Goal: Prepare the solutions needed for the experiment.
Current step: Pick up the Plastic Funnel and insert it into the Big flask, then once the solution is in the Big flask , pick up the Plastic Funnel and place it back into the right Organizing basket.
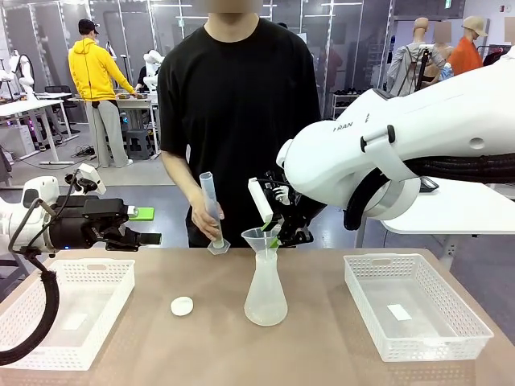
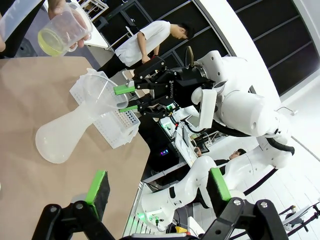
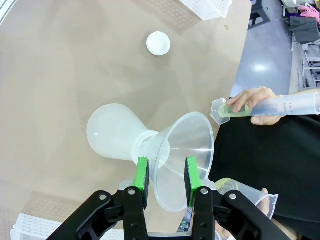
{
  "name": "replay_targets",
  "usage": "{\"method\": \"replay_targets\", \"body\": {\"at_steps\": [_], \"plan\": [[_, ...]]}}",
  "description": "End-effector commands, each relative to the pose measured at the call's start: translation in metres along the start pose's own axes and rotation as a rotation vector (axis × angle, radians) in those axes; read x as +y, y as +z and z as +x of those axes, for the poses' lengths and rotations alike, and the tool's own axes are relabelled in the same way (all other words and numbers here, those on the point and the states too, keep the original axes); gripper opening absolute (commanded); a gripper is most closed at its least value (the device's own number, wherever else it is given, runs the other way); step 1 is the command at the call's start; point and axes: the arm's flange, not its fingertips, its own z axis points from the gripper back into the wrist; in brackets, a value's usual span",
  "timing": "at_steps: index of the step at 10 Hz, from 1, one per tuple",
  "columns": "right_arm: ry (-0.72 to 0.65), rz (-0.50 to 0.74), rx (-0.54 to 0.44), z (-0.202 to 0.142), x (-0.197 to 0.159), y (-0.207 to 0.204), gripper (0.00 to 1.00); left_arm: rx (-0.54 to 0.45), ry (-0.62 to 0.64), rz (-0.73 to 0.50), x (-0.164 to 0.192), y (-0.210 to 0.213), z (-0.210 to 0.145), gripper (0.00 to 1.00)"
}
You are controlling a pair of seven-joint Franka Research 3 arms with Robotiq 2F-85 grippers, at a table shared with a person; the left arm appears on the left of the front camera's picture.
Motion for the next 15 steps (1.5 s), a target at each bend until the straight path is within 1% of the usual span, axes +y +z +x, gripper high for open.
{"method": "replay_targets", "body": {"at_steps": [1,9,10,12,13,14,15], "plan": [[-0.002,-0.003,-0.003,-0.001,-0.001,0.001,0.38,-0.012,0.008,-0.02,-0.001,-0.001,0.001,1.0],[0.0,0.0,0.001,0.0,0.0,0.0,0.38,-0.012,0.008,-0.02,-0.001,-0.001,0.001,1.0],[0.017,-0.035,0.014,0.012,0.0,0.012,0.38,-0.012,0.008,-0.02,-0.001,-0.001,0.001,1.0],[0.022,-0.076,0.026,0.027,0.008,0.039,0.38,-0.012,0.008,-0.02,-0.001,-0.001,0.001,1.0],[0.017,-0.114,0.035,0.032,0.011,0.051,0.58,-0.012,0.008,-0.02,-0.001,-0.001,0.001,1.0],[0.004,-0.129,0.013,0.033,0.015,0.062,0.57,-0.012,0.008,-0.02,-0.001,-0.001,0.001,1.0],[0.007,-0.155,-0.029,0.028,0.022,0.075,0.57,-0.012,0.008,-0.02,-0.001,-0.001,0.001,1.0]]}}
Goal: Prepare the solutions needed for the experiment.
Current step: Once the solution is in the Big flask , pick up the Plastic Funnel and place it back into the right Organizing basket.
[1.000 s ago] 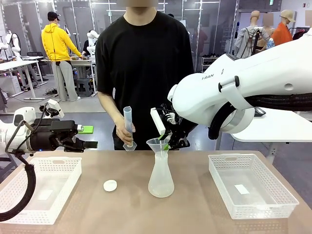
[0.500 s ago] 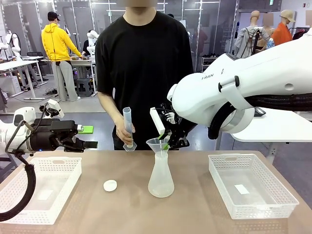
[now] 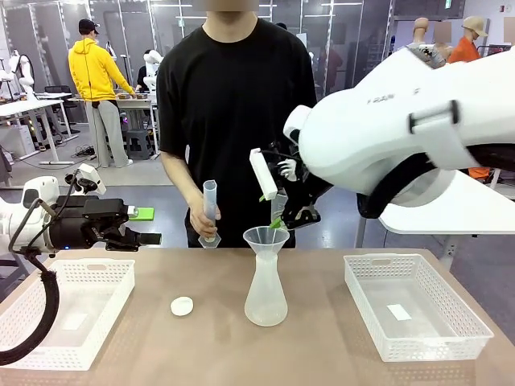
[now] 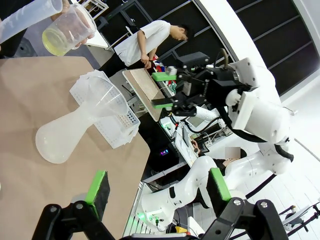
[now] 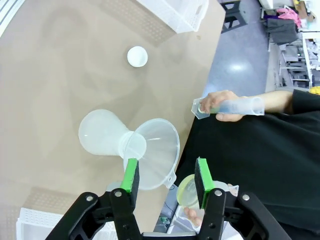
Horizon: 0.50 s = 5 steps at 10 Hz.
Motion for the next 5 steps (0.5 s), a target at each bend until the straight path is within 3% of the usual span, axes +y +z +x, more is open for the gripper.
{"method": "replay_targets", "body": {"at_steps": [1,3,5], "plan": [[-0.11,-0.048,-0.024,-0.015,0.021,0.022,0.57,-0.012,0.008,-0.02,-0.001,-0.001,0.001,1.0],[-0.218,-0.11,-0.033,-0.034,0.041,0.063,0.57,-0.012,0.008,-0.02,-0.001,-0.001,0.001,1.0],[-0.493,-0.11,-0.141,-0.062,0.058,0.083,0.57,-0.012,0.008,-0.02,-0.001,-0.001,0.001,1.0]]}}
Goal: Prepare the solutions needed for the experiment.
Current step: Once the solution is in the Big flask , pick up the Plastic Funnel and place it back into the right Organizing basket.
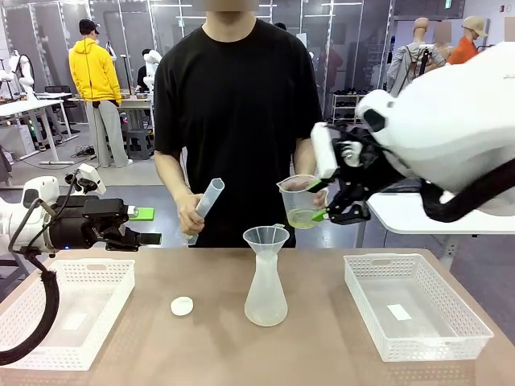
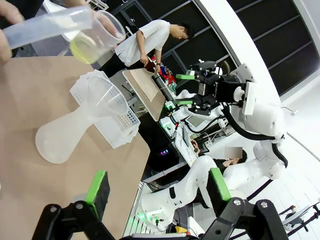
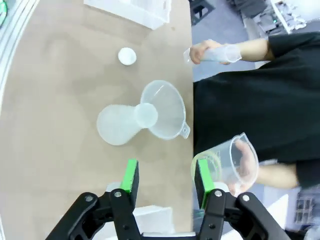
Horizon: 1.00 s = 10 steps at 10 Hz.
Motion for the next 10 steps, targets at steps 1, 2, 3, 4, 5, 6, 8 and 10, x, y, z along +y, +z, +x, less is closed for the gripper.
{"method": "replay_targets", "body": {"at_steps": [1,2,3,4,5,6,8,10], "plan": [[-0.365,-0.001,-0.139,-0.019,0.01,0.018,0.57,-0.013,0.008,-0.02,-0.001,-0.001,0.001,1.0],[-0.674,-0.047,-0.236,-0.031,0.01,0.025,0.57,-0.013,0.008,-0.02,-0.001,-0.001,0.001,1.0],[-0.886,-0.077,-0.348,-0.047,0.013,0.025,0.57,-0.013,0.008,-0.02,-0.001,-0.001,0.001,1.0],[-1.087,-0.051,-0.397,-0.06,0.017,0.022,0.57,-0.013,0.008,-0.02,-0.001,-0.001,0.001,1.0],[-1.199,-0.018,-0.438,-0.069,0.028,0.023,0.57,-0.013,0.008,-0.02,-0.001,-0.001,0.001,1.0],[-1.348,0.023,-0.487,-0.082,0.041,0.022,0.57,-0.013,0.008,-0.02,-0.001,-0.001,0.001,1.0],[-1.544,0.078,-0.481,-0.1,0.066,0.022,0.57,-0.013,0.008,-0.02,-0.001,-0.001,0.001,1.0],[-1.26,0.131,-0.43,-0.104,0.02,0.017,0.57,-0.013,0.008,-0.02,-0.001,-0.001,0.001,1.0]]}}
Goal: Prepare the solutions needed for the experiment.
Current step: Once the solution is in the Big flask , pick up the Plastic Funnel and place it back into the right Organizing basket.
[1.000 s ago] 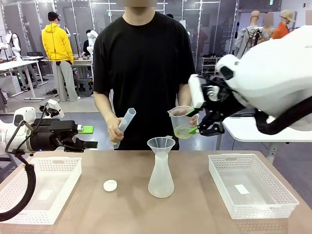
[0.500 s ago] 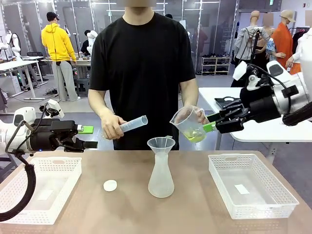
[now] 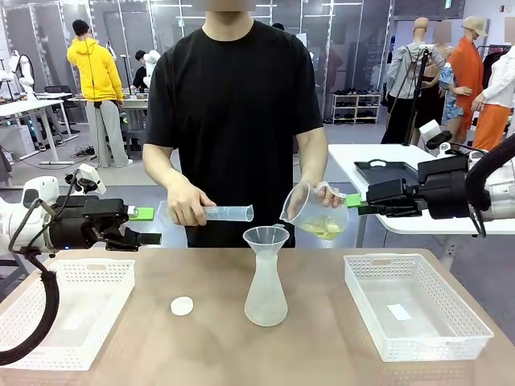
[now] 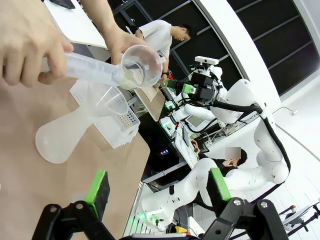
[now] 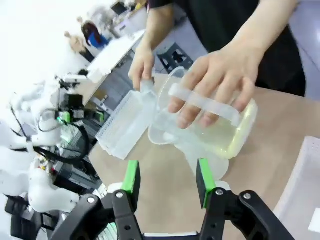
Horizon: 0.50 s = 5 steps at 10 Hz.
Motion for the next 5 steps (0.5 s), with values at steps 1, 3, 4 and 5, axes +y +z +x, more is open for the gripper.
{"method": "replay_targets", "body": {"at_steps": [1,3,4,5], "plan": [[0.156,0.031,0.02,0.0021,0.0121,-0.0003,0.57,-0.013,0.008,-0.019,-0.0012,-0.0008,0.0012,1.0],[0.156,0.031,0.02,0.0021,0.0121,-0.0003,0.57,-0.013,0.008,-0.019,-0.0012,-0.0008,0.0012,1.0],[0.094,0.017,0.025,0.0013,0.0107,-0.0015,0.58,-0.013,0.008,-0.019,-0.0012,-0.0008,0.0012,1.0],[-0.001,0.018,0.087,0.0032,0.0101,-0.0033,0.58,-0.013,0.008,-0.019,-0.0012,-0.0008,0.0012,1.0]]}}
